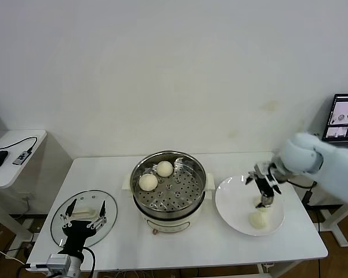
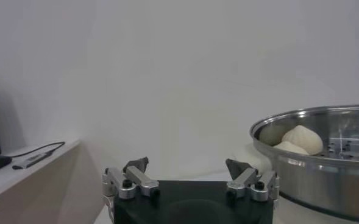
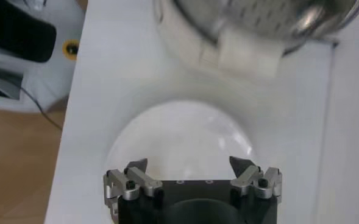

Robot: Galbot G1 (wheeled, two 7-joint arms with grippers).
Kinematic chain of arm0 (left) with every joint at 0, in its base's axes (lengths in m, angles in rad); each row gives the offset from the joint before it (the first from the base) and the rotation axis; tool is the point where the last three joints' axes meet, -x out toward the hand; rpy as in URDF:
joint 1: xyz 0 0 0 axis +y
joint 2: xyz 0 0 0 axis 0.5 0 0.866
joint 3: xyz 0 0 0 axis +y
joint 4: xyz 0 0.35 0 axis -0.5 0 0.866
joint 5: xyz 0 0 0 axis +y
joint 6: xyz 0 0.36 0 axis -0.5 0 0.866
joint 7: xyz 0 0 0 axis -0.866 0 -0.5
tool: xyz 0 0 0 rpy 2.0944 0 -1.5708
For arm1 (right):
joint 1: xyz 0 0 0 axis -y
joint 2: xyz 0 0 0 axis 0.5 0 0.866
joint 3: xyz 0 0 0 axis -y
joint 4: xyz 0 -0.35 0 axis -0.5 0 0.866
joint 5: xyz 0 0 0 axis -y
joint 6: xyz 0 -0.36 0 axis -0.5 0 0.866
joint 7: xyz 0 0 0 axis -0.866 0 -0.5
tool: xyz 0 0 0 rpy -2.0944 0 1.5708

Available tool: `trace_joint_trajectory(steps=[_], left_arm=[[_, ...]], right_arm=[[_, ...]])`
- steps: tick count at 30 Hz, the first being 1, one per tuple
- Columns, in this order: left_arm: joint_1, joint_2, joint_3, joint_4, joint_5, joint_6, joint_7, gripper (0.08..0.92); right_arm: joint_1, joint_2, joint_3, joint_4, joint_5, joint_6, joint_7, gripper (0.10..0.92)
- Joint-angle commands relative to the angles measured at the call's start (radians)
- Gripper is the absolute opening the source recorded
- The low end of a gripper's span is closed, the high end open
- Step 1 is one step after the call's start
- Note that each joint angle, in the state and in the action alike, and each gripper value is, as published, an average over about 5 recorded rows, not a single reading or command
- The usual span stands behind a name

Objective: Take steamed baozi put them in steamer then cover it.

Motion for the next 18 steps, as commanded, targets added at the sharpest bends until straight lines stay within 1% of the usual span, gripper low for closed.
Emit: trace_joint_trajectory(steps=[1, 11, 18], left_arm=[[0.004, -0.003, -0.004, 0.001, 0.002, 0.0, 0.0, 0.823], [0.008, -0.012, -0.014, 0.0, 0.008, -0.009, 0.002, 0.823], [0.007, -0.016, -0.013, 0.003, 0.014, -0.01, 0.005, 0.823]], right_arm=[[-0.341, -0.045, 0.219, -0.072, -0.157, 0.044, 0.009, 0.823], [-0.377, 0.055, 0.252, -0.195, -0.181, 0.05, 0.04, 0.823], [-0.381, 0.113, 0.253, -0.234, -0.181, 0.051, 0.057, 0.822]])
